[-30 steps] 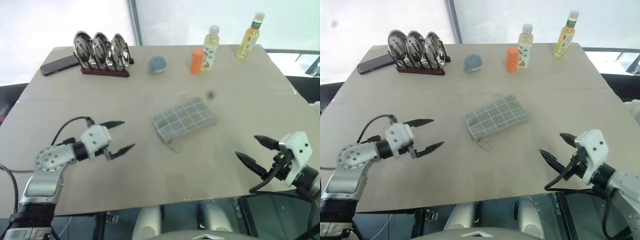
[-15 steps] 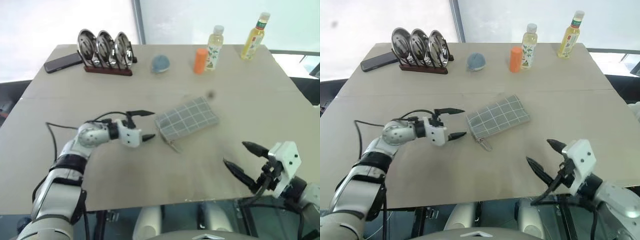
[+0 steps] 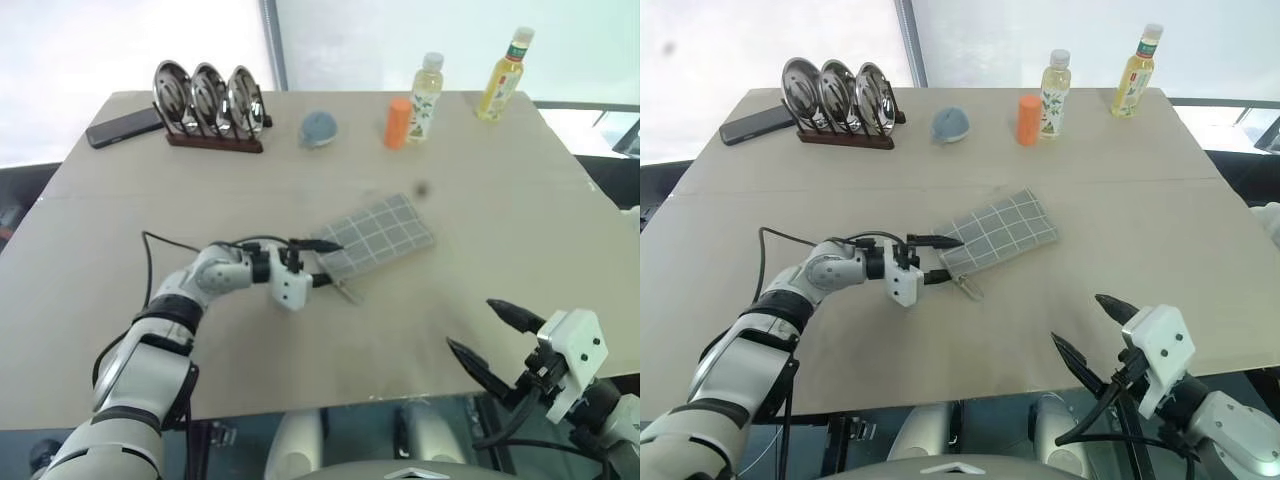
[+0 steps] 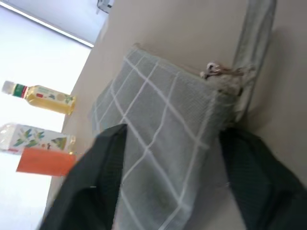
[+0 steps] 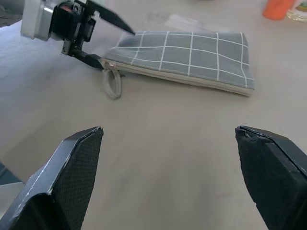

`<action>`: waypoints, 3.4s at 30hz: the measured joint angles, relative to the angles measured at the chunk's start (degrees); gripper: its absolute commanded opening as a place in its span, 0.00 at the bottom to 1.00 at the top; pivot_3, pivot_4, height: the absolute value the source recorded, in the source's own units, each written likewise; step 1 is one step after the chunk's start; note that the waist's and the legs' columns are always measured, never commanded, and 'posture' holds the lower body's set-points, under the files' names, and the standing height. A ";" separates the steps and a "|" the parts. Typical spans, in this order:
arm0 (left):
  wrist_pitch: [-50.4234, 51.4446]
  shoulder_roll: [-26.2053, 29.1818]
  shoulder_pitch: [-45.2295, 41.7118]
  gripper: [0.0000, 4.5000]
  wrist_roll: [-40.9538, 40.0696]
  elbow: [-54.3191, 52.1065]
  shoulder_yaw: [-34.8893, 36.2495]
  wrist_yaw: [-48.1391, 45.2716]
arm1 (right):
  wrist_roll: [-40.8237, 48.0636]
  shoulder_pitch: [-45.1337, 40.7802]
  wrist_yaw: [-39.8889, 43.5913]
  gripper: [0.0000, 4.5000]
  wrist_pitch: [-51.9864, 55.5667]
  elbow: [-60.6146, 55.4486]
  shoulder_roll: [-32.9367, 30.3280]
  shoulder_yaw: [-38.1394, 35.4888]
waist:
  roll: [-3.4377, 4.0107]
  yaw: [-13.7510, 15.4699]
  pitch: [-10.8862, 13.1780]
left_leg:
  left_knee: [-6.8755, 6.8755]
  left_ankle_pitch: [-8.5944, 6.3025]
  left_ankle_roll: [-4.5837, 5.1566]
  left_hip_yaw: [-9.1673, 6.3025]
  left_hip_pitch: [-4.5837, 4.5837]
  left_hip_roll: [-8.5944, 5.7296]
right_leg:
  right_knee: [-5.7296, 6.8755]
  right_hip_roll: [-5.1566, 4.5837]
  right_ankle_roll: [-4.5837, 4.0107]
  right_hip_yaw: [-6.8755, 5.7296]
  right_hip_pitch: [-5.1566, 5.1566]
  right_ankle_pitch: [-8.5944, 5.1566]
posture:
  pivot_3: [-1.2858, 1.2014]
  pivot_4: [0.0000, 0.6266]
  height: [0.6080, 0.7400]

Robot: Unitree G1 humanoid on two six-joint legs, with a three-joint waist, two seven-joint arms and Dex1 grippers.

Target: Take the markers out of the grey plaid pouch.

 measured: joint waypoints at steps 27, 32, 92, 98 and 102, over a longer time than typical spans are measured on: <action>37.72 -9.24 12.78 0.00 -39.79 -28.30 9.13 -24.19 | 20.96 -54.72 -16.40 0.60 29.76 21.25 7.63 21.69 | -0.10 -0.88 0.12 | 0.19 0.01 0.03 -0.38 -0.01 0.13 | 0.02 0.44 -0.07 0.11 0.19 0.14 | 0.52 0.24 1.00; 37.88 -9.34 13.43 0.00 -38.78 -29.55 9.33 -24.12 | 20.63 -55.40 -14.98 0.07 30.29 22.59 8.16 23.80 | -0.10 -0.94 0.12 | 0.19 0.01 0.03 -0.38 -0.01 0.14 | 0.02 0.45 -0.08 0.12 0.19 0.14 | 0.52 0.24 1.00; 78.86 -8.68 34.03 0.00 -51.14 -70.96 12.01 -17.91 | 39.41 -50.92 -25.44 0.01 35.74 15.41 -10.66 8.51 | 0.11 -0.17 0.21 | 0.02 0.00 0.03 -0.23 -0.11 0.18 | -0.15 0.52 -0.16 0.36 -0.03 0.08 | 0.52 0.24 1.00; 80.63 -8.17 34.81 0.00 -51.16 -73.38 11.98 -17.08 | 46.47 -52.88 -27.10 0.01 34.34 16.15 -11.49 5.94 | 0.11 -0.19 0.23 | 0.02 0.00 0.03 -0.22 -0.11 0.18 | -0.16 0.51 -0.16 0.37 -0.03 0.08 | 0.52 0.24 1.00; 81.54 -8.05 35.05 0.00 -51.16 -74.99 11.91 -16.72 | 49.53 -54.33 -28.08 0.01 33.53 16.72 -13.86 5.49 | 0.13 -0.23 0.24 | 0.02 0.00 0.03 -0.21 -0.11 0.18 | -0.16 0.51 -0.17 0.39 -0.04 0.08 | 0.52 0.24 1.00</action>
